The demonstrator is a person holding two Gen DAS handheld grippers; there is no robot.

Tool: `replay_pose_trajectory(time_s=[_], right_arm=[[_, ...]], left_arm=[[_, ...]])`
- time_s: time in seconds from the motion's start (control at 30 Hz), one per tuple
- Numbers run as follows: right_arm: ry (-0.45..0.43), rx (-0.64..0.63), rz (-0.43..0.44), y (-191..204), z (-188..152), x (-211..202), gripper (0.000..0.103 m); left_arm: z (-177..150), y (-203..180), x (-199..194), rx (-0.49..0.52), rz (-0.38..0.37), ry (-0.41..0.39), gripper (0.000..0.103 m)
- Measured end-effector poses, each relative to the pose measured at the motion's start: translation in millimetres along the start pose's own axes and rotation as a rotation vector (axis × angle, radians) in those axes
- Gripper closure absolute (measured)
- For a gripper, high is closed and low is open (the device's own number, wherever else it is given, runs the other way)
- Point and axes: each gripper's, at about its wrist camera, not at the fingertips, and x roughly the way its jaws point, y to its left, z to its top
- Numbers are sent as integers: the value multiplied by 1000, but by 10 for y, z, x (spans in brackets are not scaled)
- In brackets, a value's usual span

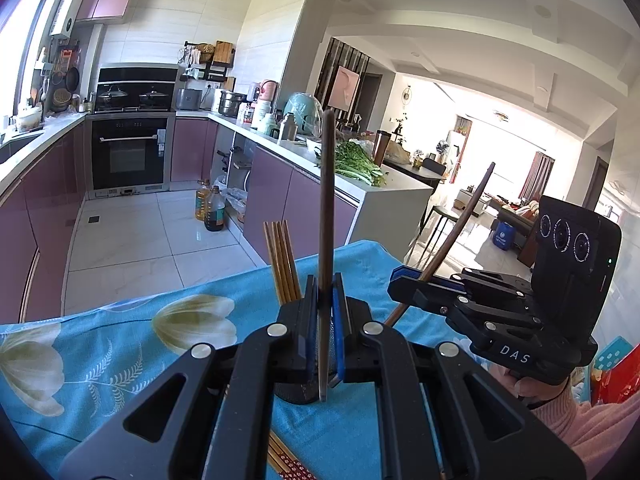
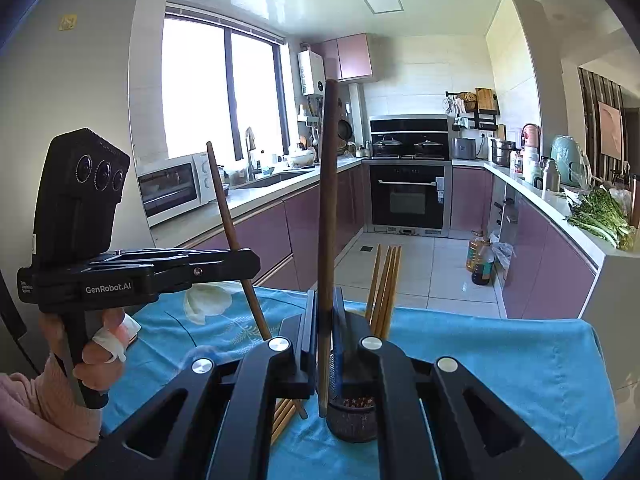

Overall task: Organize utensils
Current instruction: 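Lower both upright chopsticks into the black mesh cup, then open both tools to release the chopsticks into the cup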

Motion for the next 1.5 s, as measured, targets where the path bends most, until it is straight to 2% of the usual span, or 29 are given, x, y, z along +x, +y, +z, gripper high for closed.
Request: replay_pose_trajectory(time_s=[0.57, 0.8, 1.0, 1.17, 1.5], right_arm=[[-47, -10, -19, -43, 141, -28, 97], [-51, -3, -35, -98, 163, 39, 97], [-24, 9, -57, -115, 95, 138, 97], [15, 33, -74, -209, 40, 279, 97], [177, 56, -48, -313, -150, 586, 97]], left_arm=[[221, -124, -30, 27, 10, -46, 96], [212, -153, -5, 38, 43, -56, 96], [166, -160, 126, 40, 67, -17, 96], [91, -170, 261, 61, 68, 61, 95], [-71, -100, 514, 65, 71, 197, 95]])
